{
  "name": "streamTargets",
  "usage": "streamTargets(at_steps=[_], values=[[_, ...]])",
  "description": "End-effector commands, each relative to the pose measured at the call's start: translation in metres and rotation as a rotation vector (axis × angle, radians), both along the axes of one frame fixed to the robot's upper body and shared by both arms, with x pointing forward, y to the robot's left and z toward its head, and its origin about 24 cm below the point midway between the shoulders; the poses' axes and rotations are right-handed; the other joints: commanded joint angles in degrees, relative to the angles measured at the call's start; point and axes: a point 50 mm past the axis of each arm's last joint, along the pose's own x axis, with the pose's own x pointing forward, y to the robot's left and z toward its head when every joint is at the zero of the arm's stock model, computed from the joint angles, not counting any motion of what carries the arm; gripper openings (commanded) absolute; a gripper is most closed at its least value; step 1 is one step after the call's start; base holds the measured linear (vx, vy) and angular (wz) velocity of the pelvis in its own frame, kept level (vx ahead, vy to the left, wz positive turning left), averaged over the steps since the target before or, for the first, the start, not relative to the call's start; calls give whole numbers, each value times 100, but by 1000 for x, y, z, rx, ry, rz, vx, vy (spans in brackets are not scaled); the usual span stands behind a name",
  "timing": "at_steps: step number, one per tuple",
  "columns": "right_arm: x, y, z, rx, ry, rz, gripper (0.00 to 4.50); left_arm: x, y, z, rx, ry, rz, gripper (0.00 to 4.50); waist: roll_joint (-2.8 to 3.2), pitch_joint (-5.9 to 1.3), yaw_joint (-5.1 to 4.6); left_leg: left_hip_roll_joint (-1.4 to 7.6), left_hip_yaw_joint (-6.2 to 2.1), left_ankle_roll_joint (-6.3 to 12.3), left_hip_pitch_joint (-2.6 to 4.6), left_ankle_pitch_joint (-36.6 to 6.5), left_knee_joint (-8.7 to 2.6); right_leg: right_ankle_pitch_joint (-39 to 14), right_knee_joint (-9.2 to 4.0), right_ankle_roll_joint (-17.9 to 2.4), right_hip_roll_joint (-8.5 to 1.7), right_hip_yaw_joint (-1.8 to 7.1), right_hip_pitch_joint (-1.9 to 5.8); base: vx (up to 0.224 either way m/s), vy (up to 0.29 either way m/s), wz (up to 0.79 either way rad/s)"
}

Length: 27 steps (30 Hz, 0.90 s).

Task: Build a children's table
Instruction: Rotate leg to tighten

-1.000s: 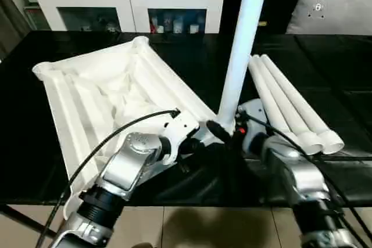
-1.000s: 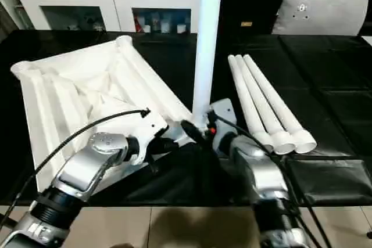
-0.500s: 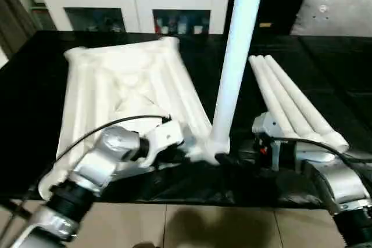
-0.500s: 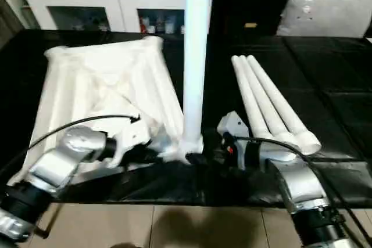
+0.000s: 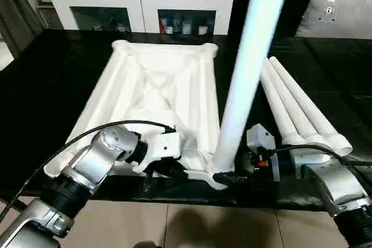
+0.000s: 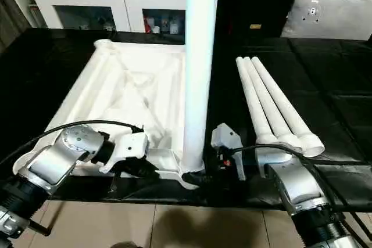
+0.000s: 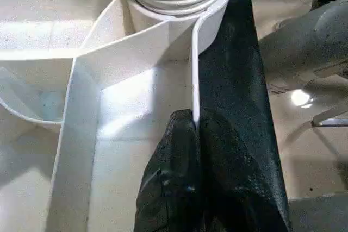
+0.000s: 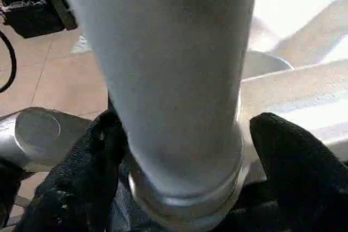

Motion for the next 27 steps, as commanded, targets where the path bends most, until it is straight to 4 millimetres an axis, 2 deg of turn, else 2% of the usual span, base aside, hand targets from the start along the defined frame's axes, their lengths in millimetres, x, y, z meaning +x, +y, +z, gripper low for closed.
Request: streamTargets(at_steps=[1, 4, 5, 6, 8, 12, 14, 16, 17, 19, 20, 22, 23, 24, 25, 27], values=[[3, 1, 4, 2, -19, 12, 340, -2, -3, -2, 17, 14, -40, 0, -31, -335, -18, 344, -71, 529, 26, -674, -396, -385, -369, -1373, -463, 346, 305, 0, 0, 0], [3, 1, 4, 5, -16, 17, 316, -2, -4, -3, 14, 17, -43, 0, -34, -336, -16, 349, -70, 542, 29, -654, -394, -378, -365, -1366, -459, 347, 299, 0, 0, 0], [2, 1, 4, 12, -9, 22, 301, -2, -4, -4, 10, 23, -40, 0, -91, -336, -26, 350, -63, 557, 26, -645, -395, -379, -370, -1361, -460, 349, 304, 0, 0, 0], [1, 2, 4, 20, -3, 24, 301, -3, -3, -5, 5, 28, -36, 0, -68, -334, -15, 347, -68, 561, 25, -620, -395, -418, -361, -1356, -464, 347, 302, 0, 0, 0], [0, 3, 4, 34, 7, 23, 277, -3, -3, -5, -4, 36, -25, 0, -71, -334, -15, 345, -65, 570, 20, -590, -389, -471, -366, -1337, -470, 351, 302, 0, 0, 0], [1, 9, 1, 64, 24, -25, 270, -4, -3, -4, -45, 60, 52, 0, -82, -332, -29, 342, -60, 574, 10, -545, -390, -469, -356, -1349, -467, 345, 299, 0, 0, 0], [8, 17, -4, 56, 21, -130, 268, -3, -4, -4, -75, 75, 139, 0, -65, -311, -66, 351, -67, 505, 19, -641, -413, -654, -373, -1334, -463, 344, 279, 0, 0, 0], [17, 26, -8, 51, 18, -239, 267, -3, -7, -3, -110, 88, 220, 0, -69, -289, -135, 322, -71, 316, 10, -917, -438, -1292, -435, -1176, -476, 338, 297, 0, 0, 0], [22, 32, -10, 63, 26, -302, 267, -3, -10, -2, -139, 100, 275, 0, -75, -269, -199, 307, -77, 242, 5, -1037, -450, -1526, -473, -1128, -466, 331, 286, 0, 0, 0], [24, 34, -10, 69, 30, -328, 267, -3, -13, -2, -152, 106, 302, 0, -82, -273, -275, 299, -80, 194, 12, -1119, -444, -1720, -492, -1071, -467, 337, 283, 0, 0, 0], [33, 40, -13, 66, 31, -429, 267, -1, -21, 0, -186, 103, 372, 0, -100, -264, -313, 298, -77, 202, 1, -1102, -445, -1713, -498, -1067, -452, 338, 272, 0, 0, 0], [46, 46, -18, 47, 36, -583, 267, 4, -32, 1, -217, 88, 469, 0, -82, -278, -354, 287, -78, 182, -5, -994, -431, -1622, -493, -1092, -448, 337, 266, 0, 0, 0], [46, 46, -18, 46, 38, -595, 267, 4, -33, 1, -219, 87, 476, 0, -85, -282, -363, 287, -70, 178, 7, -967, -427, -1585, -497, -1096, -444, 343, 257, 0, 0, 0], [52, 47, -22, 31, 57, -684, 267, 9, -42, 3, -251, 78, 552, 0, -110, -286, -364, 282, -66, 201, -2, -896, -421, -1503, -493, -1082, -436, 341, 267, 0, 0, 0], [53, 47, -23, 27, 58, -702, 267, 10, -45, 3, -259, 74, 565, 0, -88, -300, -339, 291, -65, 241, 18, -784, -413, -1304, -480, -1115, -433, 346, 256, 0, 0, 0], [56, 47, -24, 22, 49, -753, 267, 16, -56, 6, -286, 49, 608, 0, -83, -327, -317, 297, -63, 307, 11, -544, -400, -855, -442, -1163, -426, 347, 275, 0, 0, 0]])
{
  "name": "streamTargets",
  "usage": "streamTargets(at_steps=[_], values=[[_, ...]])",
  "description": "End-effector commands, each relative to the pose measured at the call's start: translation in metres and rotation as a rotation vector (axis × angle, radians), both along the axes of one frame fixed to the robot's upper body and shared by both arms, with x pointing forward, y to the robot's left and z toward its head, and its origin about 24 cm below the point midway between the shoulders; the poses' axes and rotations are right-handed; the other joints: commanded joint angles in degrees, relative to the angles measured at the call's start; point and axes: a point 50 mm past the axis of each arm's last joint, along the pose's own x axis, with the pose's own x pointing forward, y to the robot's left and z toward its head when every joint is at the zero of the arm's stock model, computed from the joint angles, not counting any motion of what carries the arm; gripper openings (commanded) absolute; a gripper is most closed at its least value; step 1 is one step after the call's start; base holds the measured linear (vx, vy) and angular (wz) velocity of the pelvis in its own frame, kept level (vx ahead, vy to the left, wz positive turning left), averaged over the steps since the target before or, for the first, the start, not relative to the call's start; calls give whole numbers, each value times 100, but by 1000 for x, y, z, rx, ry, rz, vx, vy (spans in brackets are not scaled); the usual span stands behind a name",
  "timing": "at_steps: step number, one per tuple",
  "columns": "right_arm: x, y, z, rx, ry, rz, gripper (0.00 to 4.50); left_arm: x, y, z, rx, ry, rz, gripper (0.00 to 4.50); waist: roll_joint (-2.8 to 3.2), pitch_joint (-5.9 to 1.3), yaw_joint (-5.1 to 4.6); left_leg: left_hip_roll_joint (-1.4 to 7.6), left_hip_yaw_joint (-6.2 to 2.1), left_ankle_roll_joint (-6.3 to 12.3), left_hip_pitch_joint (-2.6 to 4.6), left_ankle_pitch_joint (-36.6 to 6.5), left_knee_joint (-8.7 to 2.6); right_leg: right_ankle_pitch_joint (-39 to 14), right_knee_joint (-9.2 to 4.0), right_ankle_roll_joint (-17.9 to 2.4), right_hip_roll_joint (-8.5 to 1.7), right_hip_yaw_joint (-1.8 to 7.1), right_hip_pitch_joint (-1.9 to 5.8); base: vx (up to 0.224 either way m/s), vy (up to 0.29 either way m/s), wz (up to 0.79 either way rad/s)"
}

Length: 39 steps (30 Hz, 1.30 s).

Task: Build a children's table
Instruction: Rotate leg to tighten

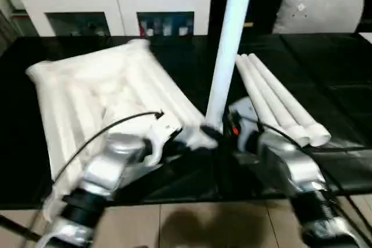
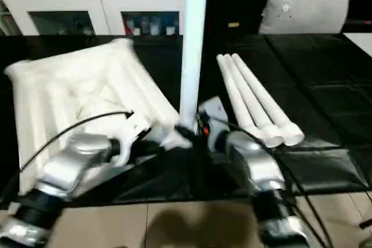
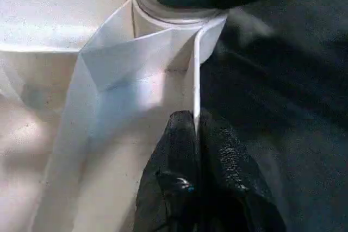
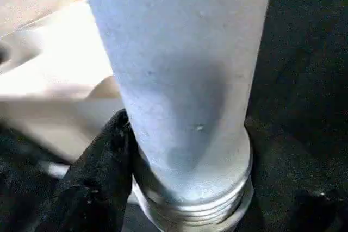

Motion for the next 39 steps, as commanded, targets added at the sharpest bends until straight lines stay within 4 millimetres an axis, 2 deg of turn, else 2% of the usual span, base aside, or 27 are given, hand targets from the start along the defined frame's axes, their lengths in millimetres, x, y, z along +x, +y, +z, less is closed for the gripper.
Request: streamTargets(at_steps=[1, 2, 3, 4, 5, 6, 7, 9, 12, 13, 14, 15, 17, 18, 20, 21, 28, 29, 31, 32, 34, 36, 37, 39], values=[[-4, 3, -15, -21, 69, -23, 267, 0, -27, 16, -107, -52, -82, 0, -39, -345, 51, 281, -71, 410, 11, -383, -375, -508, -405, -1206, -432, 347, 289, 0, 0, 0], [-4, 3, -14, -13, 69, -27, 323, 1, -30, 17, -104, -60, -81, 0, -47, -347, 56, 280, -71, 460, -2, -303, -373, -350, -390, -1223, -426, 345, 299, 0, 0, 0], [-4, 3, -14, -11, 68, -30, 337, 1, -30, 17, -102, -61, -81, 0, -47, -352, 67, 282, -72, 495, -2, -242, -369, -222, -377, -1241, -426, 343, 302, 0, 0, 0], [-3, 1, -12, 6, 58, -55, 337, 3, -30, 18, -74, -76, -79, 0, 5, -359, 90, 287, -78, 567, -2, -178, -360, 49, -350, -1302, -435, 341, 303, 0, 0, 0], [-3, -1, -11, 2, 49, -68, 349, 3, -29, 18, -57, -82, -79, 0, -12, -360, 97, 289, -67, 581, 13, -236, -357, 56, -365, -1320, -440, 344, 301, 0, 0, 0], [-2, -4, -10, -13, 33, -78, 349, 4, -27, 18, -44, -87, -78, 0, 9, -374, 126, 291, -68, 575, 29, -210, -347, 122, -353, -1341, -445, 347, 299, 0, 0, 0], [-2, -6, -10, -27, 24, -86, 365, 5, -26, 18, -38, -89, -74, 0, -9, -362, 131, 290, -64, 573, 8, -232, -355, 170, -349, -1357, -440, 350, 306, 0, 0, 0], [-5, -10, -8, 1, 24, -92, 383, 10, -20, 16, 2, -103, -52, 0, 2, -347, 140, 285, -63, 539, 11, -400, -368, -30, -372, -1327, -442, 341, 311, 0, 0, 0], [-9, -14, -7, 6, 12, -90, 387, 15, -15, 16, 26, -120, -28, 0, 1, -325, 167, 294, -67, 435, 29, -647, -395, -417, -424, -1196, -441, 345, 301, 0, 0, 0], [-9, -14, -7, 6, 12, -90, 420, 15, -15, 16, 26, -120, -28, 0, 0, -328, 172, 302, -74, 388, 31, -692, -404, -465, -423, -1165, -443, 345, 304, 0, 0, 0], [-10, -15, -6, 0, 2, -94, 420, 17, -14, 17, 30, -126, -17, 0, -10, -326, 171, 297, -75, 377, 20, -692, -405, -475, -426, -1147, -442, 343, 311, 0, 0, 0], [-15, -18, -6, -7, -6, -85, 430, 24, -11, 18, 37, -144, 22, 0, -15, -317, 187, 280, -62, 381, 33, -710, -397, -566, -455, -1080, -433, 347, 290, 0, 0, 0], [-22, -23, -2, 3, -24, -81, 444, 39, -6, 20, 55, -185, 73, 0, -49, -307, 196, 264, -65, 388, 12, -770, -413, -764, -498, -965, -427, 342, 305, 0, 0, 0], [-22, -23, -2, 5, -28, -84, 444, 40, -6, 21, 55, -189, 74, 0, -40, -313, 210, 267, -66, 364, 29, -822, -411, -838, -497, -930, -440, 348, 299, 0, 0, 0], [-24, -25, 2, 20, -42, -87, 444, 45, -7, 22, 46, -206, 69, 0, -58, -319, 184, 272, -85, 336, -10, -816, -425, -871, -482, -913, -453, 335, 326, 0, 0, 0], [-25, -25, 4, 33, -47, -87, 444, 49, -9, 24, 27, -222, 55, 0, -47, -324, 168, 267, -89, 356, -8, -760, -418, -825, -485, -911, -453, 337, 313, 0, 0, 0], [-25, -24, 7, 26, -57, -103, 444, 62, -14, 26, 17, -281, 49, 0, -49, -334, 170, 273, -70, 480, 13, -630, -394, -581, -467, -1088, -462, 341, 293, 0, 0, 0], [-26, -23, 8, 31, -56, -102, 448, 64, -15, 27, 9, -280, 56, 27, -51, -332, 175, 269, -69, 489, 10, -623, -393, -580, -473, -1091, -462, 340, 293, 0, 0, 0], [-27, -22, 7, 33, -55, -100, 448, 63, -16, 30, -20, -268, 48, 27, -46, -333, 191, 282, -78, 476, 3, -628, -397, -551, -460, -1109, -479, 341, 307, 0, 0, 0], [-27, -22, 7, 33, -55, -100, 450, 63, -16, 30, -29, -263, 44, 58, -39, -345, 208, 293, -81, 474, 4, -583, -393, -474, -448, -1154, -494, 344, 312, 0, 0, 0], [-29, -21, 6, 24, -55, -101, 450, 62, -17, 32, -50, -281, 42, 65, -45, -342, 226, 309, -76, 493, 10, -514, -393, -254, -415, -1237, -479, 346, 298, 0, 0, 0], [-30, -20, 5, 18, -56, -103, 450, 62, -15, 32, -59, -290, 49, 83, -42, -338, 239, 303, -71, 513, 12, -541, -393, -226, -414, -1235, -478, 347, 296, 0, 0, 0], [-30, -19, 5, 17, -57, -103, 450, 61, -14, 32, -60, -297, 54, 98, -20, -335, 247, 303, -70, 489, 11, -582, -396, -260, -424, -1217, -484, 352, 298, 0, 0, 0], [-30, -19, 5, 10, -61, -104, 450, 61, -10, 31, -62, -311, 69, 108, -26, -333, 256, 306, -71, 452, 11, -644, -402, -327, -428, -1200, -489, 353, 304, 0, 0, 0]])
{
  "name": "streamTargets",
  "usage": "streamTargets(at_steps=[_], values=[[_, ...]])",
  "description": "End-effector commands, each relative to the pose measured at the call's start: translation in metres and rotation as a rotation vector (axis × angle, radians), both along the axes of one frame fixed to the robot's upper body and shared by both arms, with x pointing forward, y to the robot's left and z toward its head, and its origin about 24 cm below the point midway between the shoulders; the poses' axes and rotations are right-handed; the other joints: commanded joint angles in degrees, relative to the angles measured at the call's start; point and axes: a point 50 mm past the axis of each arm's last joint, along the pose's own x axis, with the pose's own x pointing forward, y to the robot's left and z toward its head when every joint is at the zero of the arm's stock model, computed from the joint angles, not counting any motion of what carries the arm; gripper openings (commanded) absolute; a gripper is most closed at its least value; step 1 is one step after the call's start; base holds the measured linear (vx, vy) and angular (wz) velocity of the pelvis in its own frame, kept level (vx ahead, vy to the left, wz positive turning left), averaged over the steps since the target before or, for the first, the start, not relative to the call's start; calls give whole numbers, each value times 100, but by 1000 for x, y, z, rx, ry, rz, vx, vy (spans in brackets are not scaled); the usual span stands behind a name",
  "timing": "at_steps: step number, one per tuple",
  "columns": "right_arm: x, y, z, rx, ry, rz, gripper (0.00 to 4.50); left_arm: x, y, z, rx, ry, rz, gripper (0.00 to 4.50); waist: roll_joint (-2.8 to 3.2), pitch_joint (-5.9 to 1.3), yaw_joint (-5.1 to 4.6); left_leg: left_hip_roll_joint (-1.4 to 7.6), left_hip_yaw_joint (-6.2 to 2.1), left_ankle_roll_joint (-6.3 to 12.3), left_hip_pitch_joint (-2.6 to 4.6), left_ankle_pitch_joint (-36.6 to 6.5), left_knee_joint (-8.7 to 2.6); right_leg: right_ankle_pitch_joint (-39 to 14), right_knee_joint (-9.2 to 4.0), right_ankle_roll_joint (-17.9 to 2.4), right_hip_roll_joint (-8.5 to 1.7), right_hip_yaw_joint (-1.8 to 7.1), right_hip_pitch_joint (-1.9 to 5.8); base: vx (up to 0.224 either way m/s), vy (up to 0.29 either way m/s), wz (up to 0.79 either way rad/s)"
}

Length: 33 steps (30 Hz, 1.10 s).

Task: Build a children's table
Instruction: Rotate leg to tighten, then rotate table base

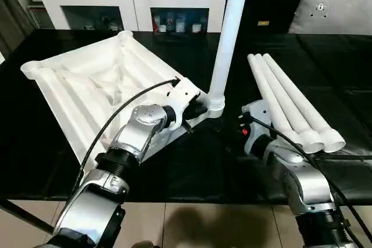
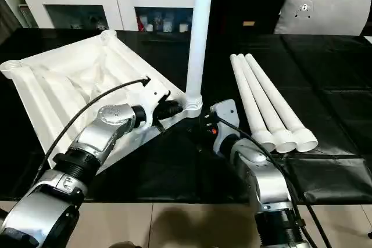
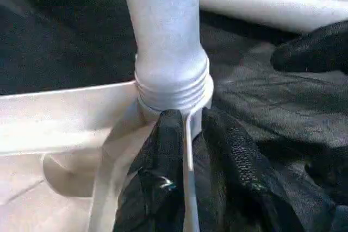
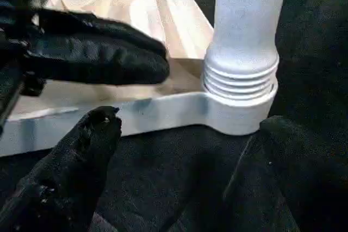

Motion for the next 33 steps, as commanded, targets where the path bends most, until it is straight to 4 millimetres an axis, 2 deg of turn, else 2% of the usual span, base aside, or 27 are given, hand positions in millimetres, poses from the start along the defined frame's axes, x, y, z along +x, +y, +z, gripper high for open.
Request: streamTargets(at_steps=[1, 4, 5, 7, 8, 9, 10, 11, 13, 14, 16, 17, 18, 19, 20, 23, 24, 25, 26, 28, 33], values=[[-1, 1, 1, -14, -7, -6, 450, 1, 7, 4, -15, -24, 24, 112, -2, -354, 1, 304, -86, 375, 29, -717, -401, -436, -403, -1213, -479, 349, 322, 0, 0, 0], [-2, 1, 1, -12, -10, -6, 450, -3, 15, 6, -23, -42, 46, 112, -7, -345, -28, 327, -98, 295, 27, -842, -425, -536, -405, -1192, -478, 347, 325, 0, 0, 0], [-3, 0, 1, -13, -12, -5, 450, -8, 24, 11, -30, -63, 63, 112, 11, -345, -28, 333, -95, 264, 35, -885, -425, -554, -396, -1208, -484, 352, 320, 0, 0, 0], [-3, 0, 1, -23, -16, -5, 450, -12, 36, 17, -30, -84, 82, 112, 9, -356, -34, 350, -106, 223, 30, -895, -434, -533, -373, -1213, -489, 352, 331, 0, 0, 0], [-4, 1, 1, -38, -18, -3, 450, -14, 42, 19, -32, -92, 98, 112, 20, -338, -46, 338, -90, 219, 45, -924, -439, -568, -393, -1195, -454, 349, 292, 0, 0, 0], [-4, 1, 1, -39, -16, -1, 450, -15, 43, 20, -32, -93, 102, 112, 20, -338, -46, 338, -90, 219, 45, -924, -439, -568, -393, -1195, -454, 349, 292, 0, 0, 0], [-7, 6, -1, -57, 8, 47, 450, -19, 59, 21, -20, -100, 154, 112, 32, -323, -52, 323, -91, 176, 46, -1030, -447, -720, -406, -1165, -447, 347, 296, 0, 0, 0], [-8, 7, -1, -58, 9, 50, 450, -19, 60, 21, -18, -100, 157, 112, 35, -319, -49, 329, -97, 164, 45, -1051, -454, -751, -410, -1145, -443, 348, 299, 0, 0, 0], [-11, 10, -3, -74, 22, 92, 450, -23, 75, 19, 21, -96, 213, 112, 36, -311, -64, 321, -92, 122, 51, -1171, -464, -875, -419, -1077, -430, 353, 282, 0, 0, 0], [-11, 10, -3, -74, 22, 92, 450, -23, 75, 19, 21, -96, 213, 84, 42, -305, -61, 318, -94, 111, 49, -1196, -467, -918, -428, -1060, -431, 354, 275, 0, 0, 0], [-13, 10, -7, -103, 46, 102, 450, -31, 93, 22, 50, -89, 283, 76, 32, -310, -51, 324, -94, 78, 55, -1194, -468, -924, -431, -1030, -437, 365, 269, 0, 0, 0], [-13, 10, -8, -113, 58, 106, 450, -35, 102, 23, 69, -83, 317, 73, 43, -322, -46, 340, -106, 58, 52, -1140, -472, -816, -394, -1059, -443, 365, 285, 0, 0, 0], [-14, 10, -9, -117, 62, 109, 450, -37, 106, 23, 81, -80, 334, 64, 47, -314, -56, 331, -97, 85, 42, -1051, -469, -666, -393, -1085, -417, 365, 268, 0, 0, 0], [-15, 10, -10, -121, 66, 113, 450, -40, 114, 23, 106, -76, 364, 50, 94, -317, -47, 314, -100, 65, 50, -1073, -463, -637, -383, -1097, -409, 358, 265, 0, 0, 0], [-16, 10, -11, -122, 68, 116, 450, -42, 122, 23, 131, -70, 391, 38, 71, -306, -58, 305, -91, 58, 48, -1169, -466, -727, -405, -1073, -410, 361, 267, 0, 0, 0], [-17, 11, -12, -117, 83, 122, 450, -45, 133, 23, 165, -53, 440, 20, 73, -289, -48, 298, -99, 42, 63, -1336, -482, -1006, -434, -1024, -406, 359, 252, 0, 0, 0], [-19, 11, -13, -105, 108, 116, 450, -47, 143, 22, 196, -35, 482, 10, 81, -285, -37, 298, -102, 20, 72, -1406, -486, -1135, -451, -989, -410, 359, 241, 0, 0, 0], [-19, 11, -13, -103, 115, 112, 450, -48, 146, 21, 209, -30, 495, 3, 60, -287, -32, 304, -113, 7, 66, -1405, -496, -1145, -440, -970, -409, 363, 247, 0, 0, 0], [-20, 12, -14, -93, 141, 108, 450, -50, 153, 20, 242, -18, 528, 3, 69, -283, -35, 301, -118, 4, 62, -1396, -501, -1126, -434, -940, -402, 365, 243, 0, 0, 0], [-20, 13, -13, -91, 167, 117, 450, -52, 158, 19, 267, 0, 555, 3, 74, -289, -38, 299, -120, -13, 65, -1356, -497, -1088, -427, -937, -402, 367, 239, 0, 0, 0], [-14, 12, -9, -145, 87, 89, 450, -55, 164, 18, 300, 16, 593, 3, 85, -296, -18, 297, -106, -48, 62, -1266, -485, -905, -420, -989, -411, 372, 226, 0, 0, 0]])
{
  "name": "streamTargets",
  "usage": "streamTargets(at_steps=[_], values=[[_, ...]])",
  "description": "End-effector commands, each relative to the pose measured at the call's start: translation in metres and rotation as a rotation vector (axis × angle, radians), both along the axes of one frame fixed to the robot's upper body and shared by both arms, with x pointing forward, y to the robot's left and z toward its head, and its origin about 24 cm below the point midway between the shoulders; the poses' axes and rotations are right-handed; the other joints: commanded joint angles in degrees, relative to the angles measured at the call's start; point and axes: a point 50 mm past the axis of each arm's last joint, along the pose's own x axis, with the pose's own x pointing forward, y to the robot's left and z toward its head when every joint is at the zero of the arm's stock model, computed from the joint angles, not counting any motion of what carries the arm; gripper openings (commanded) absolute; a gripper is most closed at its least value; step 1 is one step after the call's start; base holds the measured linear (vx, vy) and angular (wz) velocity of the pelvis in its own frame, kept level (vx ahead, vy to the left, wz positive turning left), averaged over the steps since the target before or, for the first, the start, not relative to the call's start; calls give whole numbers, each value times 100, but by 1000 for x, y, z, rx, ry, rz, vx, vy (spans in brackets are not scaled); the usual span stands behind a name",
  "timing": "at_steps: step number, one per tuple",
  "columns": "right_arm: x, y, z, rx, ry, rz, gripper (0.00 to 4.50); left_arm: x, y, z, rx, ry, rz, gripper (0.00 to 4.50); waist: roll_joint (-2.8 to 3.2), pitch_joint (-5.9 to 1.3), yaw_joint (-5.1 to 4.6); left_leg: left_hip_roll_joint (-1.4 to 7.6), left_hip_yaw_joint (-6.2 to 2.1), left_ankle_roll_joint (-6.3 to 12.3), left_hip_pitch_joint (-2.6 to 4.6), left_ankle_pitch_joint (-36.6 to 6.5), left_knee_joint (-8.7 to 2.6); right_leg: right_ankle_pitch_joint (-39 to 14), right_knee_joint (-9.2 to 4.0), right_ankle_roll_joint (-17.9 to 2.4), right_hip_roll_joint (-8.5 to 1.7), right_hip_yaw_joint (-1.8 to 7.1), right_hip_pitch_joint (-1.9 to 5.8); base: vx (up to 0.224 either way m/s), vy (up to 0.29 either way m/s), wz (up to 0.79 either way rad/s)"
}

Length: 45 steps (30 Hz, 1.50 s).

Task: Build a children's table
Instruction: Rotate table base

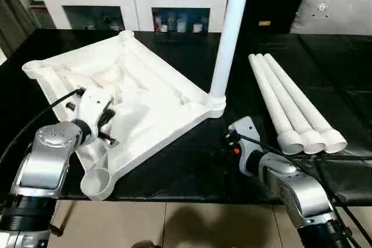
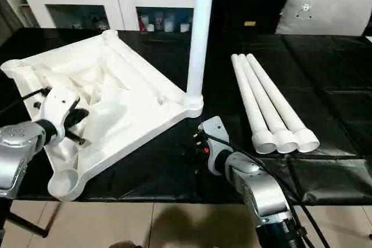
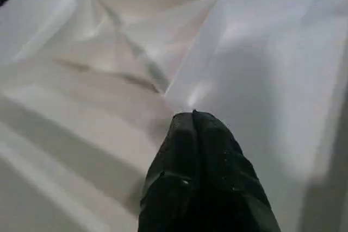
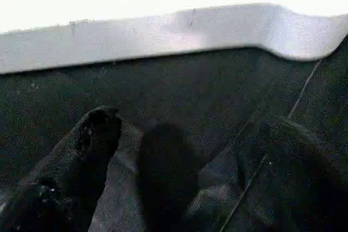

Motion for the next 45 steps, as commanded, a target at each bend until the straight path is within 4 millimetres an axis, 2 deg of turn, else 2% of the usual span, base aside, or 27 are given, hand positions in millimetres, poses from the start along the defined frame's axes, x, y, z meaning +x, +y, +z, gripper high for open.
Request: streamTargets(at_steps=[1, 5, 8, 11, 12, 13, 14, 17, 18, 23, 27, 32, 38, 40, 41, 45], values=[[5, 0, 5, -15, -47, -10, 450, 0, 7, 6, 49, -20, 39, 3, 73, -304, -28, 289, -112, -34, 54, -1276, -479, -922, -424, -985, -411, 359, 233, 0, 0, 0], [6, 3, 8, -3, -60, 15, 450, -1, 31, 14, 145, -35, 157, 3, 66, -308, -57, 276, -124, -3, 42, -1316, -478, -969, -428, -934, -404, 354, 250, 0, 0, 0], [9, 8, 9, 1, -65, 17, 450, -5, 42, 17, 185, -18, 177, 3, 82, -311, -86, 280, -128, 9, 53, -1273, -475, -870, -410, -996, -395, 349, 235, 0, 0, 0], [11, 11, 7, 0, -67, 18, 450, -10, 45, 16, 192, 34, 165, 3, 75, -306, -97, 280, -125, -12, 54, -1304, -478, -884, -402, -1035, -402, 352, 235, 0, 0, 0], [11, 11, 7, 0, -66, 18, 450, -11, 45, 15, 192, 44, 161, 3, 51, -309, -99, 284, -125, 3, 58, -1280, -479, -904, -395, -1064, -413, 355, 231, 0, 0, 0], [12, 11, 7, 0, -66, 18, 450, -12, 45, 14, 193, 53, 158, 3, 65, -305, -103, 283, -121, 6, 57, -1289, -478, -927, -403, -1072, -412, 356, 223, 0, 0, 0], [13, 12, 3, -17, -49, 23, 450, -19, 41, 7, 164, 127, 117, 3, 49, -301, -110, 286, -121, 5, 47, -1260, -482, -941, -391, -1083, -418, 359, 234, 0, 0, 0], [15, 16, -1, -35, -39, 33, 450, -28, 31, -2, 123, 212, 29, 3, 81, -295, -122, 287, -115, -19, 60, -1314, -485, -999, -398, -1135, -415, 365, 209, 0, 0, 0], [17, 17, -1, -32, -39, 33, 450, -30, 26, -5, 107, 236, -15, 3, 73, -289, -124, 284, -108, -22, 64, -1375, -484, -1034, -415, -1140, -409, 368, 201, 0, 0, 0], [20, 21, -3, -29, -30, 39, 450, -35, 6, -7, 60, 301, -181, 3, 69, -295, -119, 283, -117, -33, 71, -1407, -494, -1061, -406, -1125, -417, 369, 214, 0, 0, 0], [26, 27, -9, -50, -12, 58, 450, -50, -22, -10, 16, 389, -490, 3, 44, -296, -91, 290, -107, -38, 74, -1296, -495, -969, -388, -1160, -412, 375, 203, 0, 0, 0], [32, 32, -11, -74, -2, 92, 450, -55, -42, -11, -37, 441, -705, 3, 52, -305, -98, 272, -89, -78, 71, -1222, -485, -809, -359, -1186, -409, 379, 228, 0, 0, 0], [38, 34, -11, -77, -1, 91, 450, -51, -60, -14, -82, 456, -827, 3, 32, -308, -190, 263, -91, -103, 52, -1170, -475, -847, -357, -1179, -417, 381, 273, 0, 0, 0], [39, 34, -11, -76, -3, 92, 450, -50, -67, -16, -107, 456, -855, 3, 43, -314, -202, 258, -83, -96, 57, -1130, -464, -794, -358, -1203, -413, 382, 269, 0, 0, 0], [40, 35, -10, -74, -8, 92, 450, -45, -77, -19, -137, 435, -865, 3, 38, -320, -210, 259, -83, -81, 52, -1083, -459, -701, -347, -1237, -411, 380, 284, 0, 0, 0], [43, 34, -9, -76, -20, 85, 450, -29, -97, -23, -166, 360, -856, 3, 29, -336, -211, 255, -73, -25, 49, -950, -437, -532, -342, -1273, -408, 377, 300, 0, 0, 0]])
